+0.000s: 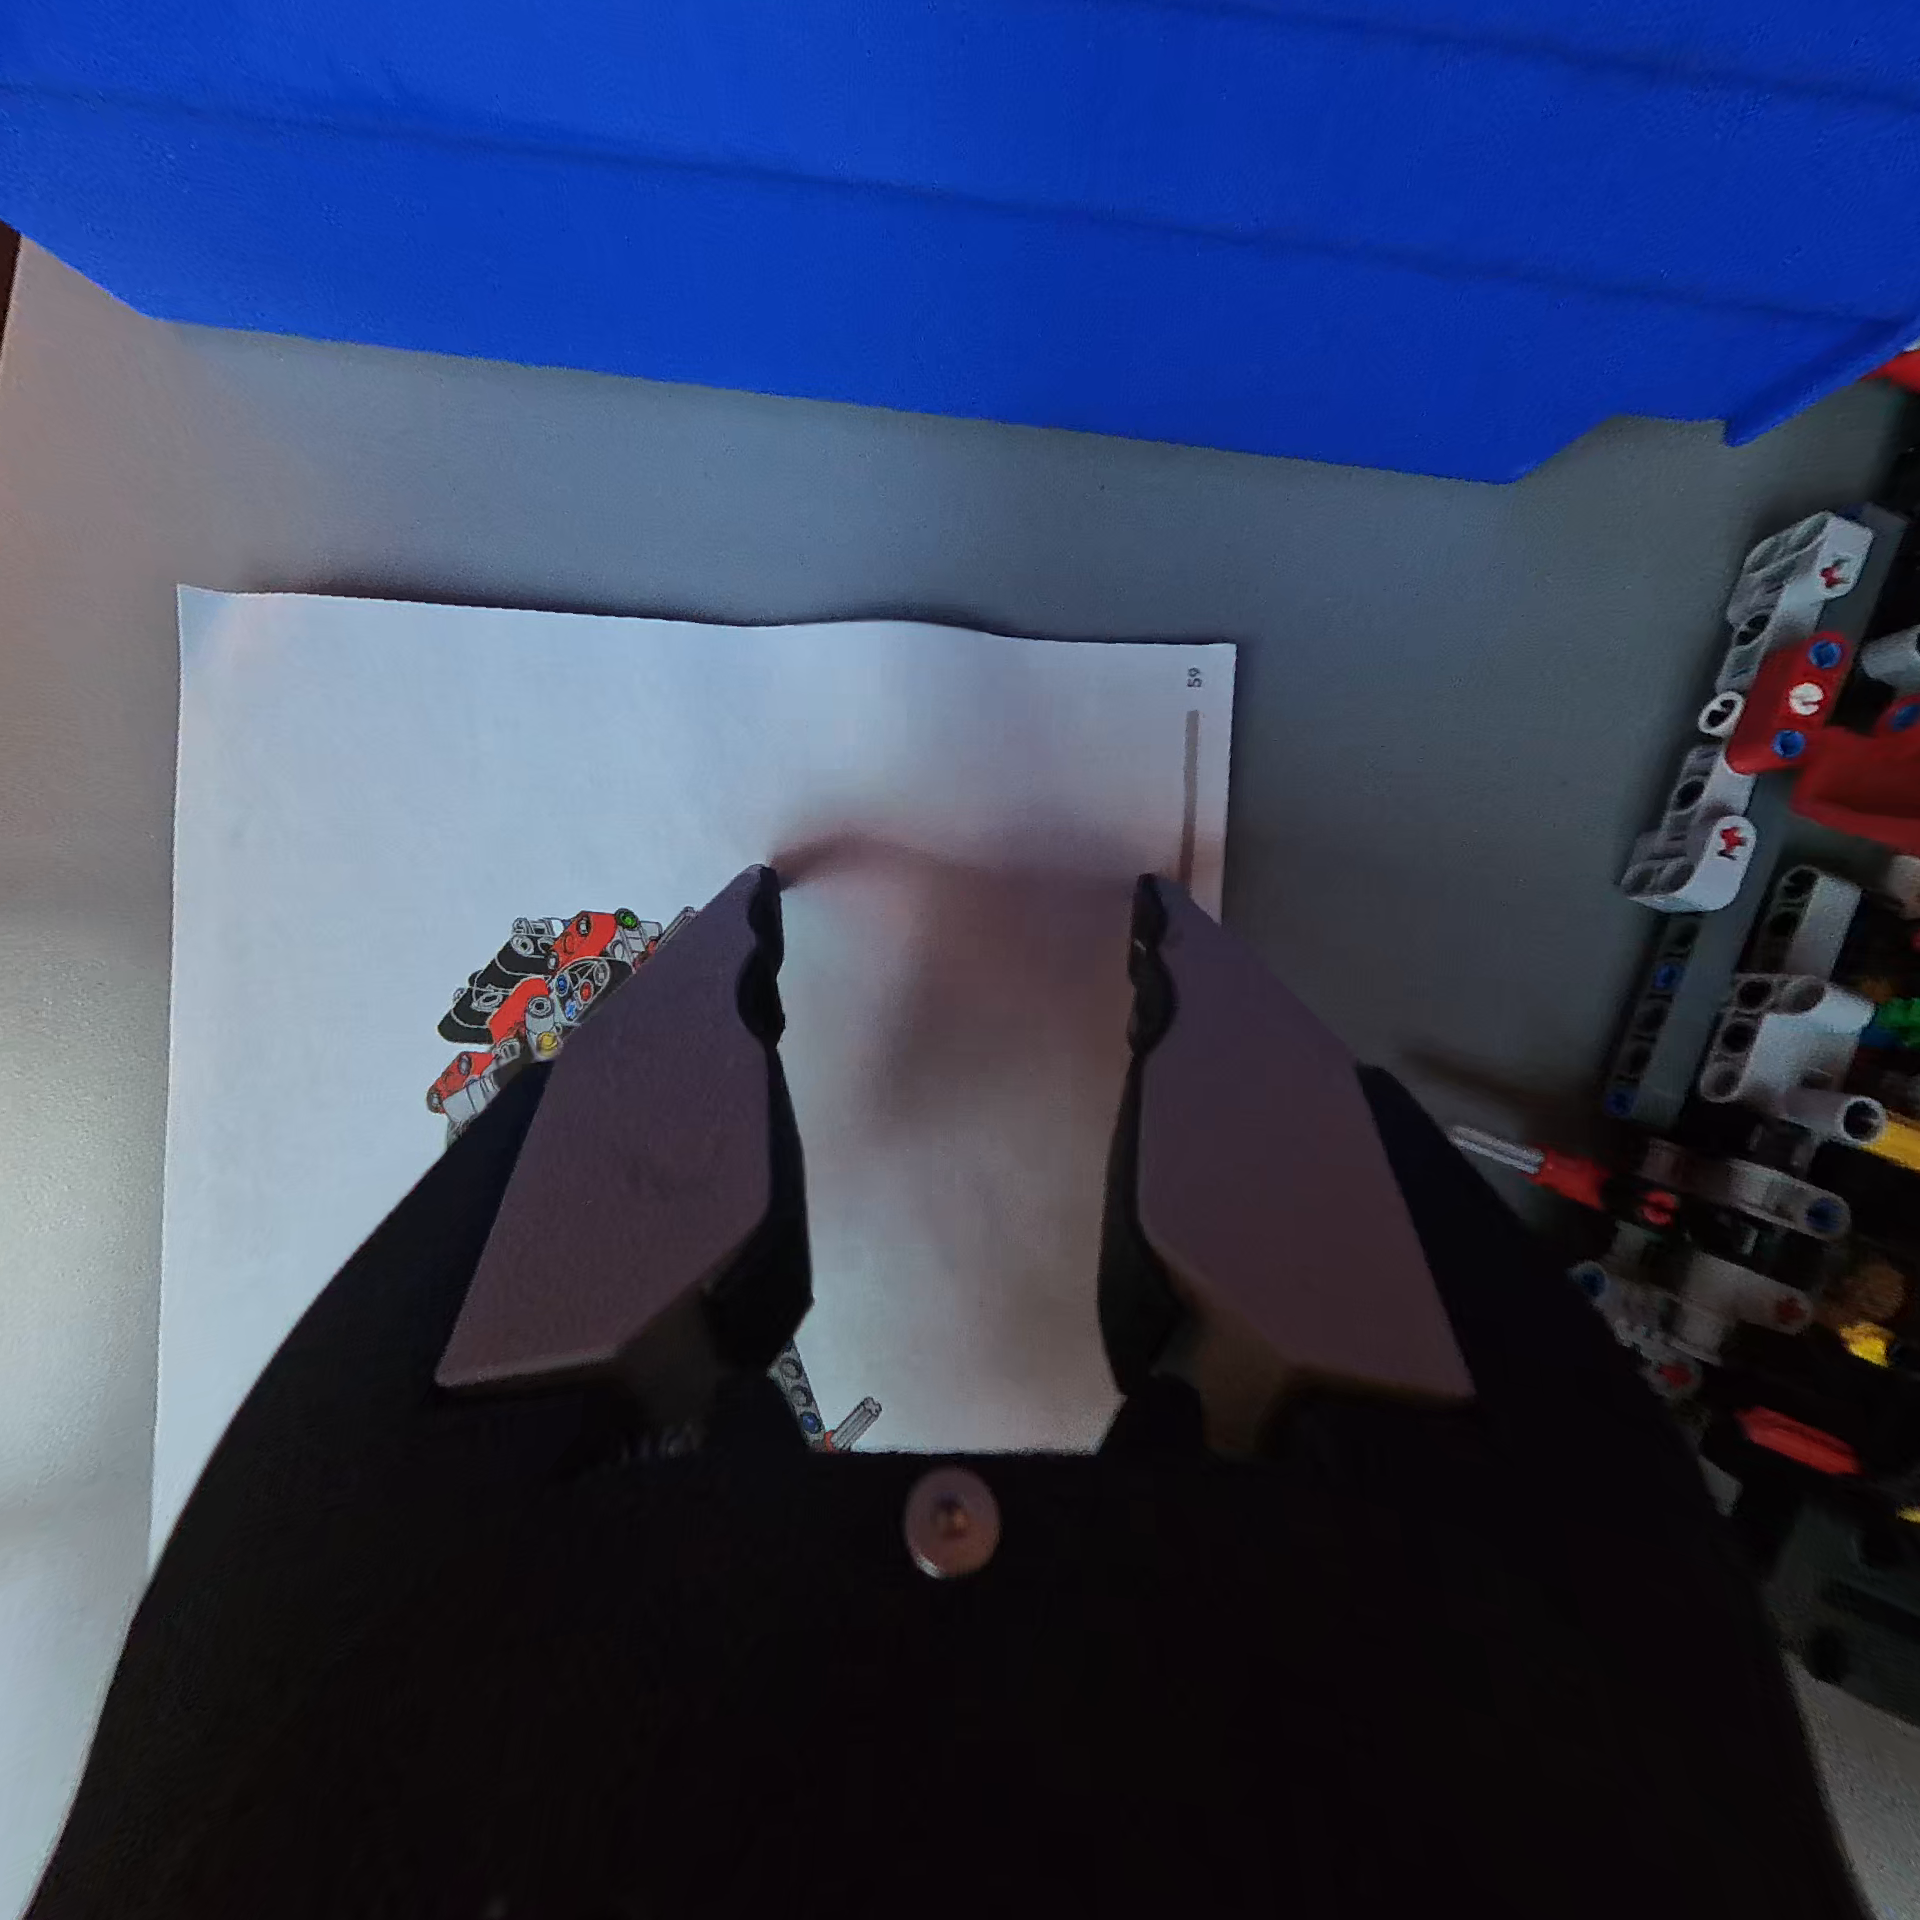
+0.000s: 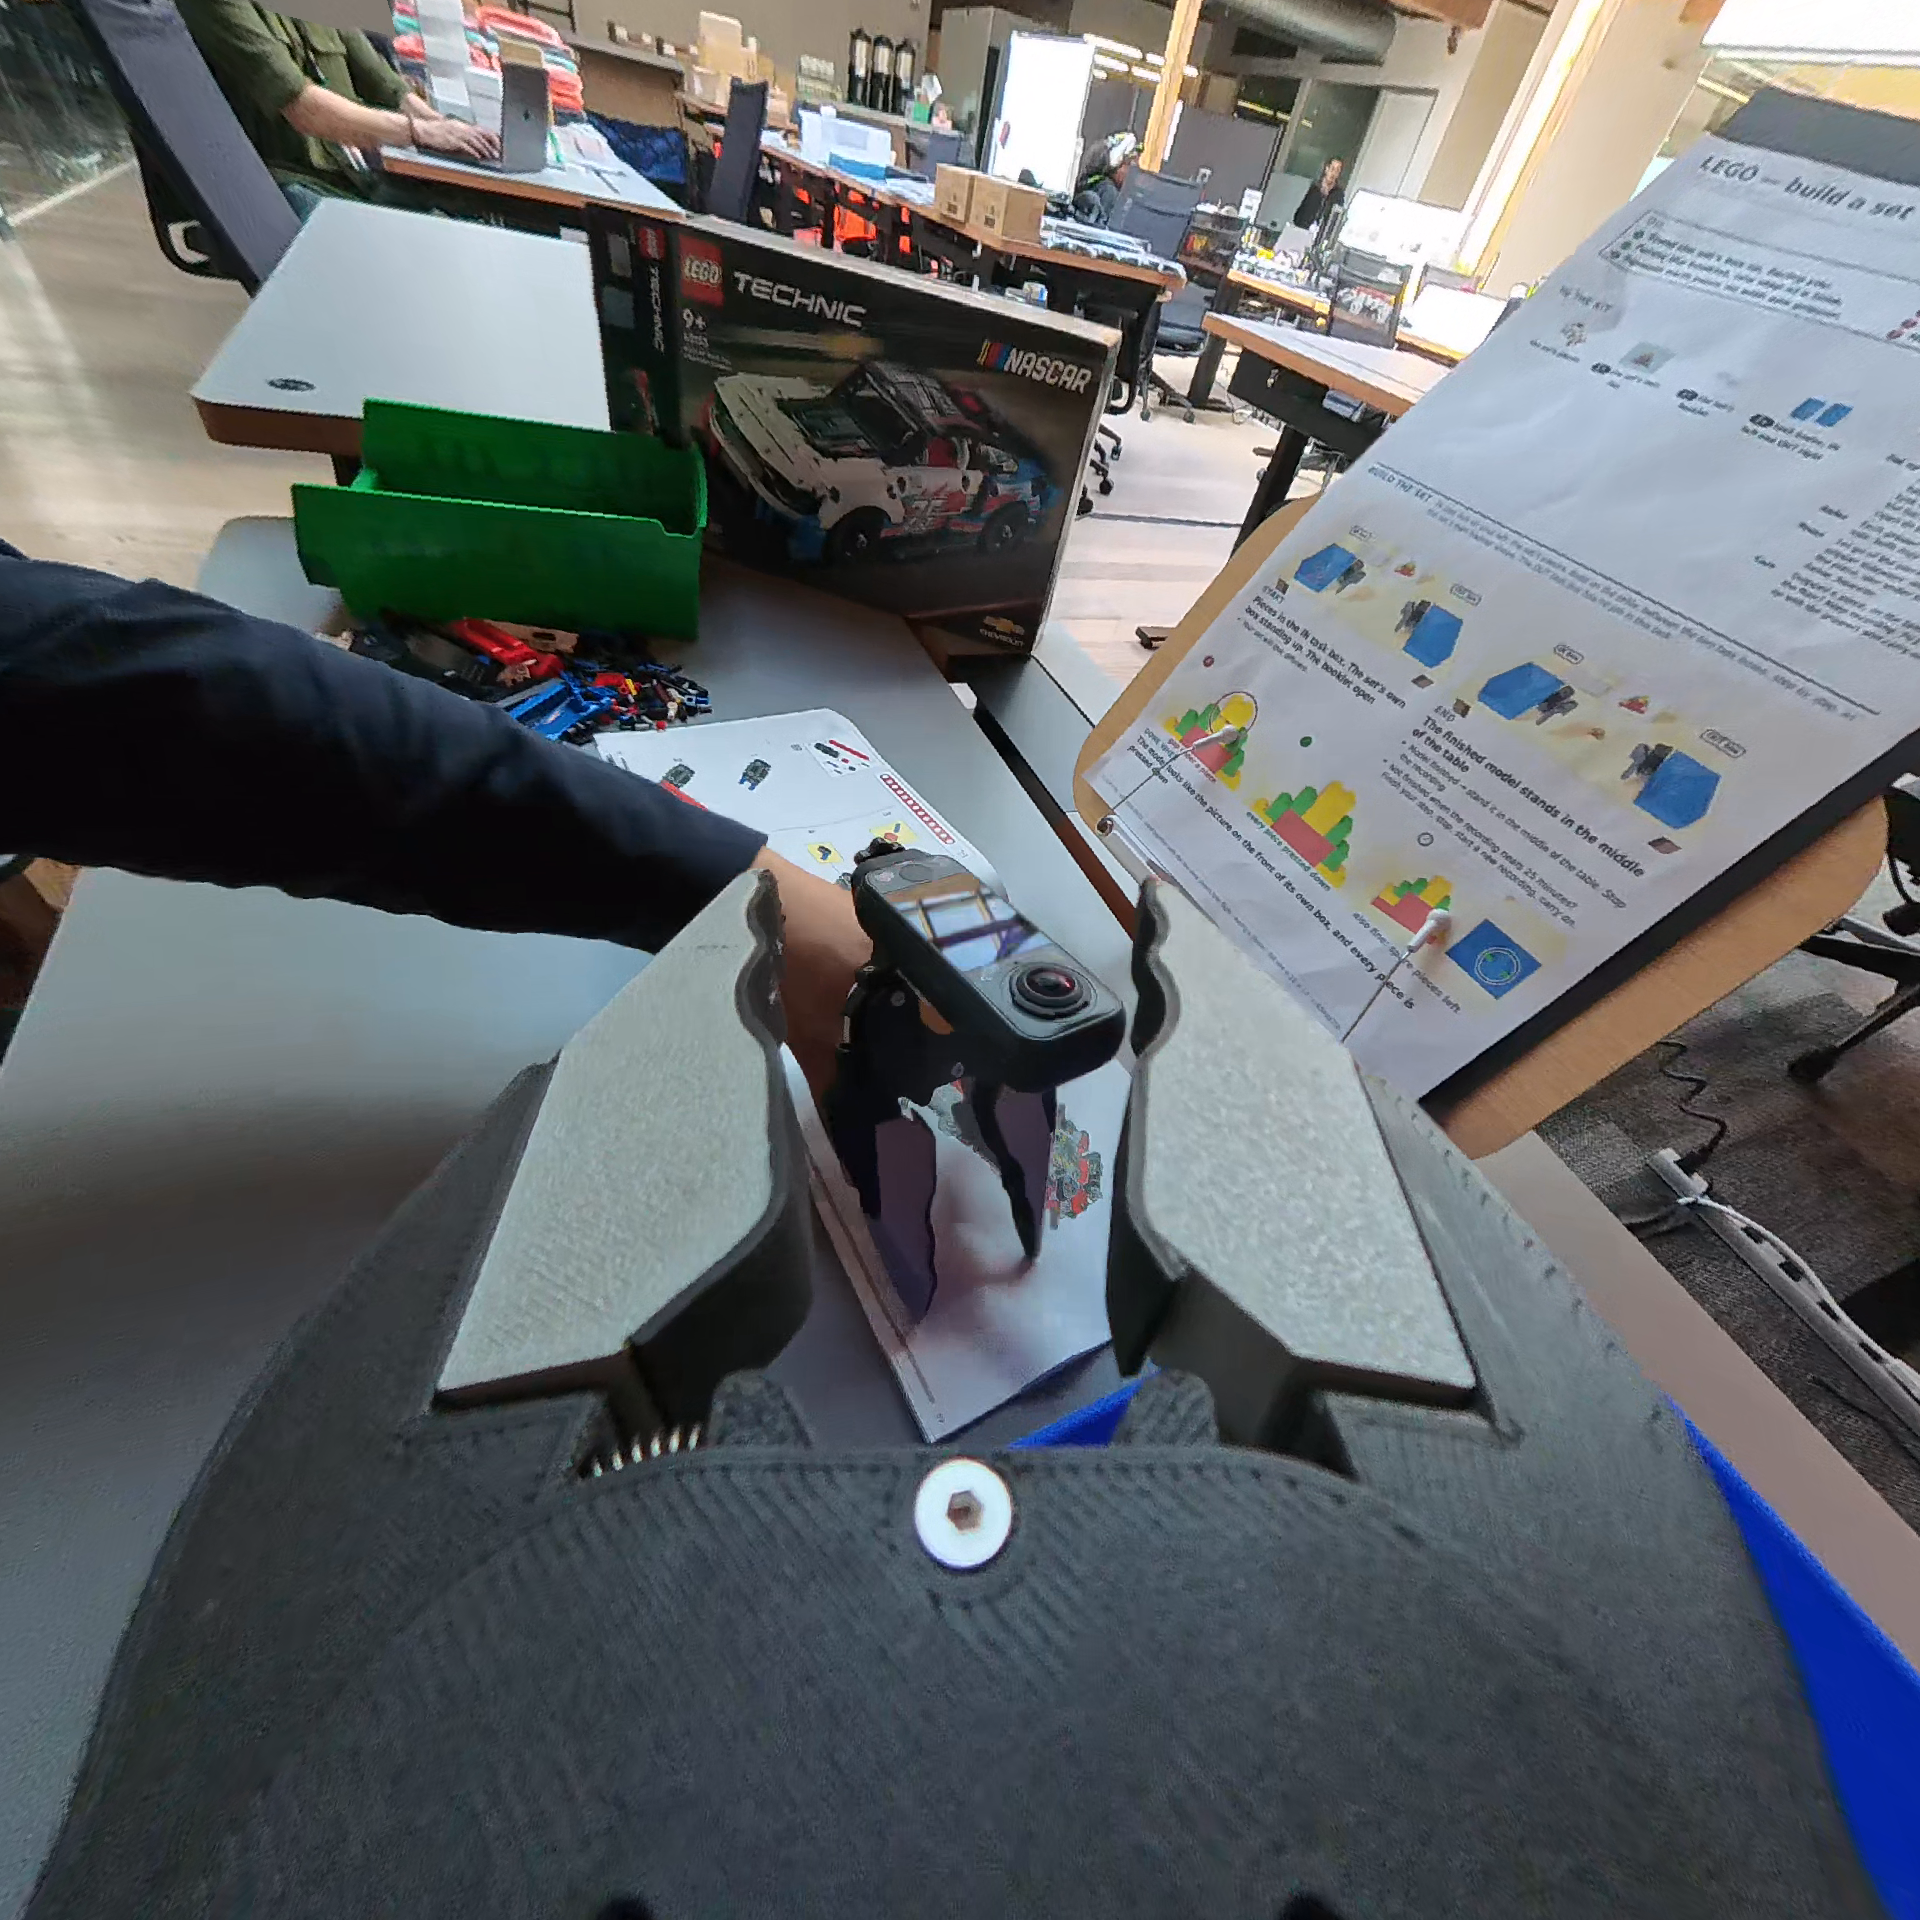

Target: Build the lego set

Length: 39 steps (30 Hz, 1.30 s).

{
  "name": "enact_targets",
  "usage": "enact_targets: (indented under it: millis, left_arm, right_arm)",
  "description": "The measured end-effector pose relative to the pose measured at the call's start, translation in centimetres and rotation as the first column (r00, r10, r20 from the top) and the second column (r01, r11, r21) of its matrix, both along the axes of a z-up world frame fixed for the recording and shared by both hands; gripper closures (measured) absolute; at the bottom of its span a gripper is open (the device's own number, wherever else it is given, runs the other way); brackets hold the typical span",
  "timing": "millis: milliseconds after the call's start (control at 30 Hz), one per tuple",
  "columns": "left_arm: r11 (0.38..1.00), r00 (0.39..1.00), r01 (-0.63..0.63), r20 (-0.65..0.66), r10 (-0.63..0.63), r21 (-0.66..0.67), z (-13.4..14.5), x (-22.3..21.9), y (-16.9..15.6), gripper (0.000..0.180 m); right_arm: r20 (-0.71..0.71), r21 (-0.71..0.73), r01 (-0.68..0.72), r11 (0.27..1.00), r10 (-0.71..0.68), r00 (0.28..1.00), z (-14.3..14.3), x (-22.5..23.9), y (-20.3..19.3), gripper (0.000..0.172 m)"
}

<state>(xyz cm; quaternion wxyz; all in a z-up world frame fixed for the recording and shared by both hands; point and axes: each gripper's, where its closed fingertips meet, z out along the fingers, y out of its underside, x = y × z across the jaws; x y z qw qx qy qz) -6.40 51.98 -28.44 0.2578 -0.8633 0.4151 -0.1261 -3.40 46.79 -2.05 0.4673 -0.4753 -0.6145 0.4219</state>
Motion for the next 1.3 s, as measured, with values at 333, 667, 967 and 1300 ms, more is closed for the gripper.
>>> enact_targets:
  millis: [333, 667, 967, 1300]
  left_arm:
    - [0.997, 0.997, -0.043, 0.059, 0.04, 0.063, 0.3, 0.0, -0.5, 0.17]
    - [0.998, 0.994, -0.056, 0.094, 0.057, -0.013, 0.4, -0.8, -1.4, 0.18]
    - [0.998, 0.993, -0.06, 0.099, 0.058, 0.019, 1.9, -1.5, -1.9, 0.18]
    - [0.872, 0.927, -0.353, 0.249, 0.279, 0.338, 11.8, -10.1, -5.6, 0.18]
  right_arm:
    - [-0.004, 0.013, -0.021, 1.0, 0.021, 1.0, 0.3, 0.2, -0.7, 0.106]
    - [0.0, 0.02, -0.012, 1.0, 0.012, 1.0, 0.3, 0.2, -0.5, 0.107]
    - [0.032, 0.021, -0.004, 1.0, 0.003, 0.999, -0.4, -0.2, -0.4, 0.107]
    - [0.047, 0.029, -0.004, 1.0, 0.003, 0.999, -0.7, -0.4, -0.5, 0.111]
